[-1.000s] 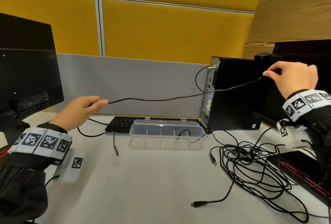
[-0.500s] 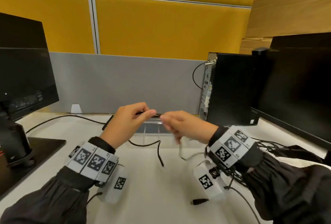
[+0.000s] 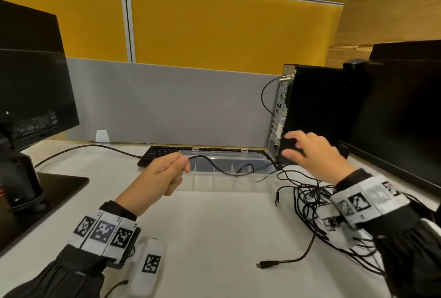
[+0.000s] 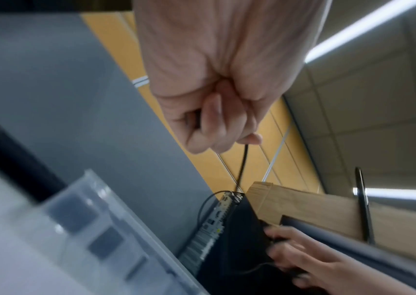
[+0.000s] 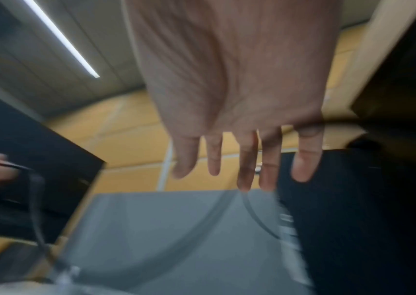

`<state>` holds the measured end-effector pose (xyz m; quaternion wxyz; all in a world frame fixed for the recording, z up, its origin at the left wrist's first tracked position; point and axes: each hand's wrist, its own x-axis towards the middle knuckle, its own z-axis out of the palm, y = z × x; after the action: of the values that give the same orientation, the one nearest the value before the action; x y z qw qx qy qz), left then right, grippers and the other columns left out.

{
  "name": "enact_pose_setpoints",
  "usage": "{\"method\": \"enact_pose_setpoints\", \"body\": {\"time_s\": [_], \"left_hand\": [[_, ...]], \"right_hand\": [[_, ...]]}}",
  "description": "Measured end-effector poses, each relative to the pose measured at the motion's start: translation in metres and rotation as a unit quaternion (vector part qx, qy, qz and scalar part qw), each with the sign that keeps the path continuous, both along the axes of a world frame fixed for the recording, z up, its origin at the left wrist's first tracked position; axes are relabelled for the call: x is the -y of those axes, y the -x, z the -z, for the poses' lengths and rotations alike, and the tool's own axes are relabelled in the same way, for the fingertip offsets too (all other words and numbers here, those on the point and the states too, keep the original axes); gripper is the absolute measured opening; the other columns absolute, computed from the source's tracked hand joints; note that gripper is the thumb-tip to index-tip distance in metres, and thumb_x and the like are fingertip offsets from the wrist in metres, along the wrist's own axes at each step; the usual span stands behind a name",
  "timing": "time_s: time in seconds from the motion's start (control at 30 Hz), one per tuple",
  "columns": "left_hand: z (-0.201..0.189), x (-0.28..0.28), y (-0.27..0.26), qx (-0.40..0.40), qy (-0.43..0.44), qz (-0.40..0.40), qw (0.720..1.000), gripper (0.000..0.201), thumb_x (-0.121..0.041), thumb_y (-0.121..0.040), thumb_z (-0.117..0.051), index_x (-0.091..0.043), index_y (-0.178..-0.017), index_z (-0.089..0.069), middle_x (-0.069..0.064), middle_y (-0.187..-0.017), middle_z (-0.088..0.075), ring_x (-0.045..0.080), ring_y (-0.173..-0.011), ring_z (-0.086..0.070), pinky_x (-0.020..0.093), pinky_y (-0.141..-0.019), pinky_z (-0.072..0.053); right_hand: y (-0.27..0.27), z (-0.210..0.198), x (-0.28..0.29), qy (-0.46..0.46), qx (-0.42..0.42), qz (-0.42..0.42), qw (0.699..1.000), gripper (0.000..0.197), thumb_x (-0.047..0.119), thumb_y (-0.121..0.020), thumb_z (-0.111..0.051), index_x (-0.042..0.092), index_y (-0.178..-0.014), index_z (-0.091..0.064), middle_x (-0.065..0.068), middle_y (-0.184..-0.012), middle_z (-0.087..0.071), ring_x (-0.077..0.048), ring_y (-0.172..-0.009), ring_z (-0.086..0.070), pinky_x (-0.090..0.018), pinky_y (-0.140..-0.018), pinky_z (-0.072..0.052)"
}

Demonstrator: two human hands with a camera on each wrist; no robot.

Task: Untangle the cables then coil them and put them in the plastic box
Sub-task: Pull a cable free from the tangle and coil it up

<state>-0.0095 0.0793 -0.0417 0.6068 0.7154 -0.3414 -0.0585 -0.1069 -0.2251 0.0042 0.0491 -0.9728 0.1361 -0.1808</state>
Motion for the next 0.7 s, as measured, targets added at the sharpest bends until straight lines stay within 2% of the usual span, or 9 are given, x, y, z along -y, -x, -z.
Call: {"method": "enact_pose_setpoints", "body": {"time_s": [0.07,0.17,0.27,0.33,0.4,0.47,0.53,0.6,0.7], "left_hand": [[0.0,0.003,0.006,-0.084,0.065,0.043,0.993,0.026,-0.022,-0.097,-0.036,-0.007,-0.086,-0.055,-0.009,-0.052,-0.025,0.005,-0.044,-0.02,0.017,-0.043,-0.018],[0.0,0.006,0.014,-0.174,0.138,0.117,0.968,0.032,-0.024,-0.091,-0.04,-0.004,-0.107,-0.059,-0.009,-0.054,-0.025,0.004,-0.044,-0.022,0.017,-0.044,-0.02],[-0.002,0.008,0.02,-0.225,0.2,0.181,0.936,0.038,-0.019,-0.091,-0.039,-0.004,-0.123,-0.055,-0.006,-0.057,-0.031,0.005,-0.045,-0.025,0.017,-0.044,-0.025],[-0.003,0.01,0.023,-0.243,0.217,0.19,0.926,0.039,-0.017,-0.09,-0.039,-0.007,-0.124,-0.055,-0.004,-0.061,-0.036,0.005,-0.046,-0.025,0.017,-0.044,-0.025],[-0.001,0.012,0.023,-0.243,0.223,0.167,0.929,0.038,-0.018,-0.088,-0.042,-0.009,-0.123,-0.056,-0.003,-0.066,-0.043,0.005,-0.047,-0.026,0.017,-0.044,-0.024],[0.001,0.012,0.022,-0.225,0.238,0.13,0.936,0.035,-0.022,-0.088,-0.044,-0.01,-0.117,-0.06,-0.003,-0.074,-0.054,0.005,-0.05,-0.031,0.015,-0.042,-0.025],[0.002,0.012,0.02,-0.211,0.266,0.08,0.937,0.03,-0.025,-0.091,-0.043,-0.011,-0.105,-0.065,-0.002,-0.086,-0.066,0.006,-0.057,-0.045,0.014,-0.044,-0.033],[0.003,0.01,0.017,-0.202,0.298,0.029,0.932,0.031,-0.024,-0.096,-0.038,-0.01,-0.098,-0.066,0.003,-0.1,-0.071,0.01,-0.078,-0.064,0.016,-0.056,-0.047],[0.007,0.006,0.01,-0.188,0.338,0.014,0.922,0.031,-0.02,-0.1,-0.034,-0.005,-0.103,-0.061,0.01,-0.113,-0.067,0.021,-0.107,-0.064,0.026,-0.086,-0.054]], "right_hand": [[0.0,0.006,-0.04,0.002,-0.019,-0.078,0.997,0.06,0.055,-0.089,-0.043,0.036,-0.143,-0.024,0.001,-0.133,-0.045,-0.021,-0.126,-0.038,-0.05,-0.102,-0.035],[-0.004,0.019,-0.094,-0.085,-0.081,-0.218,0.969,0.063,0.054,-0.091,-0.04,0.041,-0.146,-0.011,0.004,-0.148,-0.032,-0.017,-0.137,-0.024,-0.05,-0.111,-0.023],[-0.02,0.036,-0.115,-0.15,-0.133,-0.289,0.936,0.051,0.045,-0.097,-0.036,0.036,-0.144,-0.021,0.003,-0.146,-0.037,-0.015,-0.136,-0.029,-0.045,-0.111,-0.027],[-0.028,0.042,-0.12,-0.218,-0.105,-0.31,0.919,0.035,0.037,-0.099,-0.036,0.031,-0.133,-0.039,0.006,-0.139,-0.046,-0.01,-0.129,-0.039,-0.036,-0.107,-0.032],[-0.031,0.046,-0.123,-0.29,-0.073,-0.314,0.901,0.016,0.03,-0.099,-0.039,0.027,-0.11,-0.05,0.004,-0.125,-0.058,-0.01,-0.119,-0.049,-0.032,-0.102,-0.037],[-0.03,0.048,-0.127,-0.359,-0.096,-0.32,0.871,0.016,0.024,-0.1,-0.038,0.019,-0.092,-0.05,-0.005,-0.101,-0.068,-0.019,-0.099,-0.062,-0.038,-0.098,-0.044],[-0.026,0.05,-0.132,-0.412,-0.136,-0.344,0.833,0.022,0.022,-0.102,-0.034,0.014,-0.087,-0.048,-0.006,-0.07,-0.064,-0.022,-0.067,-0.063,-0.045,-0.086,-0.049],[-0.021,0.052,-0.138,-0.384,-0.155,-0.352,0.839,0.024,0.025,-0.102,-0.033,0.015,-0.088,-0.05,0.004,-0.057,-0.049,-0.009,-0.048,-0.048,-0.043,-0.069,-0.053],[-0.015,0.051,-0.145,-0.254,-0.156,-0.362,0.883,0.022,0.028,-0.101,-0.033,0.02,-0.097,-0.053,0.016,-0.061,-0.049,0.004,-0.052,-0.047,-0.012,-0.058,-0.042]]}}
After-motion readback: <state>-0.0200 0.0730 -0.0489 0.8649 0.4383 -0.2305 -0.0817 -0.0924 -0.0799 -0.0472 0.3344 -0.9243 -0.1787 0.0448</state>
